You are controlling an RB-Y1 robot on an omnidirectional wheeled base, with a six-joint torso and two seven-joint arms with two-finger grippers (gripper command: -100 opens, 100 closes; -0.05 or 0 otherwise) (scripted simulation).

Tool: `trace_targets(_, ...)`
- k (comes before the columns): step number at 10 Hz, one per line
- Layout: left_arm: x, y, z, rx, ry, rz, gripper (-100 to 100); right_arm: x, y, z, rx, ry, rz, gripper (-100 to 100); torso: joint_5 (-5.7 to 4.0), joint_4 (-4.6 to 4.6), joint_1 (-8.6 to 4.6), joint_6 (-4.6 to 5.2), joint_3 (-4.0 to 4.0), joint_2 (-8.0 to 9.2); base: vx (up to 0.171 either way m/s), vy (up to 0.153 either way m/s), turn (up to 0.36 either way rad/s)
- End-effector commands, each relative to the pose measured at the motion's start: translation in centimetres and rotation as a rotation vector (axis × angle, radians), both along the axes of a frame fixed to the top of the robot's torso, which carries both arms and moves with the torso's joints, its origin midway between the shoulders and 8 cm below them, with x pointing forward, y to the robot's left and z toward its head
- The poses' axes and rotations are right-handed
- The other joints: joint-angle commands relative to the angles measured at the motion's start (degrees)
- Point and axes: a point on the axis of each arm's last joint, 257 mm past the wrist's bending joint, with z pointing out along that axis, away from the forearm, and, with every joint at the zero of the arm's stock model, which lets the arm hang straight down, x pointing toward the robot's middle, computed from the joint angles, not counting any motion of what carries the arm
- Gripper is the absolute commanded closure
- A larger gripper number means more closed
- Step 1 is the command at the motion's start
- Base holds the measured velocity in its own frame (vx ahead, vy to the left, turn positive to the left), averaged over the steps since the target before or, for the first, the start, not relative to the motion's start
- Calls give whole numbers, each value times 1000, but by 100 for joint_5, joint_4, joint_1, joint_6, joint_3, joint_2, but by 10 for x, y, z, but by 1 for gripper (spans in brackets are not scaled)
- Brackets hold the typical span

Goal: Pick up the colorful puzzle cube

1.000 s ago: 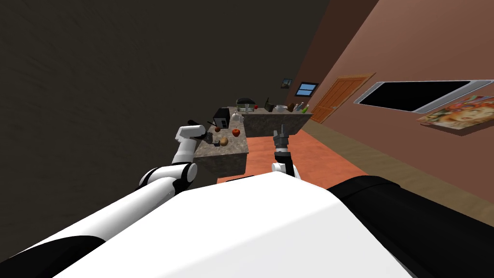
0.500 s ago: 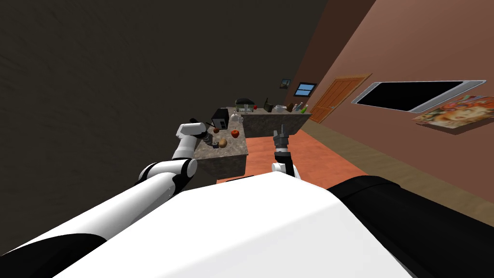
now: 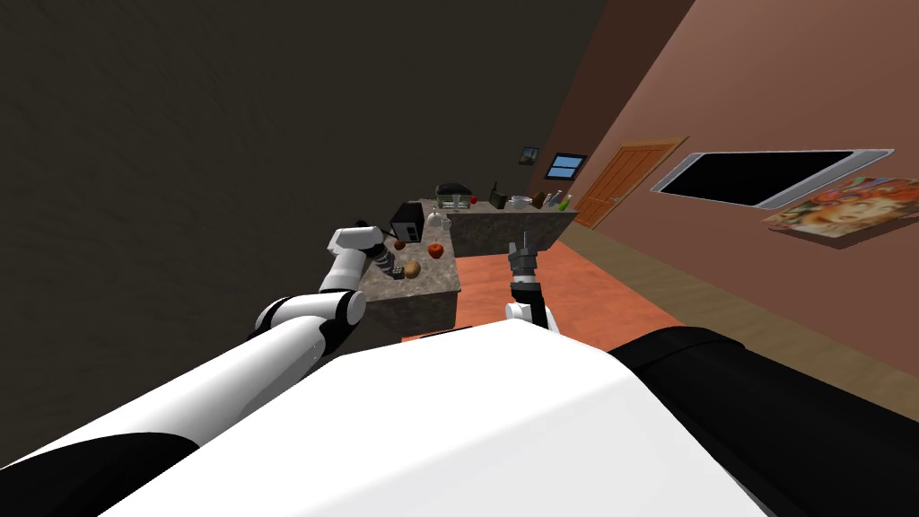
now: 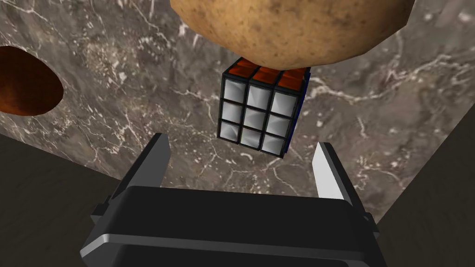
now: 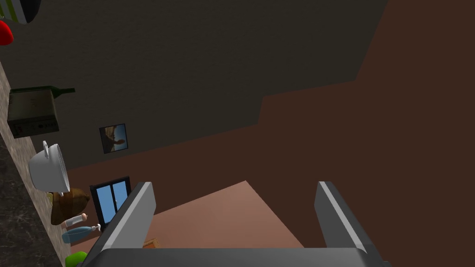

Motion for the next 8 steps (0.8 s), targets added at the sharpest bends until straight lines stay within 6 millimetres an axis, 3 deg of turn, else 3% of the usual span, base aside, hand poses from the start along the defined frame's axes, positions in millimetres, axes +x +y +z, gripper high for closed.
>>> trace_targets(1,-12,3,-3,4,62,12,-100,0,0,0,0,0,0,0,0,0,0,0,0,0,48,-15,-27)
trace_targets(6,-52,13,-23,18,240,53,-100,0,0,0,0,0,0,0,0,-3,-3,0,-7,-13,77,-24,-26)
trace_targets(7,-48,13,-19,16,222,48,-100,0,0,0,0,0,0,0,-1,-3,-5,0,-7,-12,0,0,0)
trace_targets(8,-49,13,-20,17,226,49,0,0,0,0,0,0,0,0,0,2,1,0,5,9,0,0,0)
